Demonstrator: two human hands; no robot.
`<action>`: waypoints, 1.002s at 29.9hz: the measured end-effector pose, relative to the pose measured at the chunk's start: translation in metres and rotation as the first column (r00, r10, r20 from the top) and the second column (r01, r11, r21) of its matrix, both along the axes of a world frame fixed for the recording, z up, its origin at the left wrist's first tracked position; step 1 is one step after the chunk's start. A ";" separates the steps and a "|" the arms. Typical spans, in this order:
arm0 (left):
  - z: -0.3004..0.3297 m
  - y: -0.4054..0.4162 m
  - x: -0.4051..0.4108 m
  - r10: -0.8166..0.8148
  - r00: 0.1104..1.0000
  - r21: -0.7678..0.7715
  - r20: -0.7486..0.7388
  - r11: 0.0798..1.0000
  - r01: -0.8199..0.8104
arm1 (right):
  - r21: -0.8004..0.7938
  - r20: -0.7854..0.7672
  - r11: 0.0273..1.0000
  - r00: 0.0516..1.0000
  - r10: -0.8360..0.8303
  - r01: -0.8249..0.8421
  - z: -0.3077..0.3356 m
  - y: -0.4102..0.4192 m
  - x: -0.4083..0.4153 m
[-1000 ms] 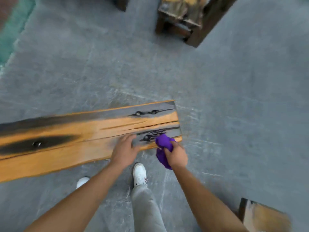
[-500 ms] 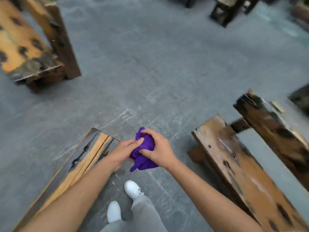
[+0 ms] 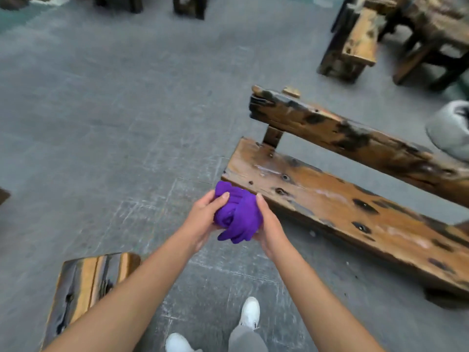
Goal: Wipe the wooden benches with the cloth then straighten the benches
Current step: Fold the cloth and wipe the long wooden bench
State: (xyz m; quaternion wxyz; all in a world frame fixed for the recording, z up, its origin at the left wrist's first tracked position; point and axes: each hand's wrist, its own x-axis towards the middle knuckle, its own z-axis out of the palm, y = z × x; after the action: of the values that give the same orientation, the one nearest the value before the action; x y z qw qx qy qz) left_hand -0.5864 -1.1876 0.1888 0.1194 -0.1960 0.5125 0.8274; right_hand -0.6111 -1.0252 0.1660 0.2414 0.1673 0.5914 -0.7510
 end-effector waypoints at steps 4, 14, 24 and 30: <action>-0.007 0.089 -0.032 -0.195 0.979 -0.044 0.063 0.979 0.198 | -0.127 -0.006 0.974 0.981 -0.192 0.189 -0.003 0.078 -0.023; -0.028 0.198 -0.147 -0.393 0.899 0.012 0.193 0.917 0.398 | -0.197 0.112 0.957 0.975 -0.191 0.211 -0.013 0.220 -0.121; -0.087 0.246 -0.275 -0.030 0.973 -0.134 0.227 0.989 0.062 | 0.331 -0.277 0.911 0.948 -0.156 0.246 -0.065 0.254 -0.230; -0.128 0.273 -0.342 -0.055 0.956 0.028 0.289 0.998 0.049 | 0.299 -0.235 0.942 0.969 -0.081 0.151 -0.109 0.229 -0.277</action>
State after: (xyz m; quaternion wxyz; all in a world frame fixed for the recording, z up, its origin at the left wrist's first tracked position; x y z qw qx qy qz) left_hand -0.9282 -0.9144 0.0607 0.2166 -0.3003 0.4861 0.7916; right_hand -0.8882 -0.7960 0.0571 0.1001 0.1545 0.7155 -0.6739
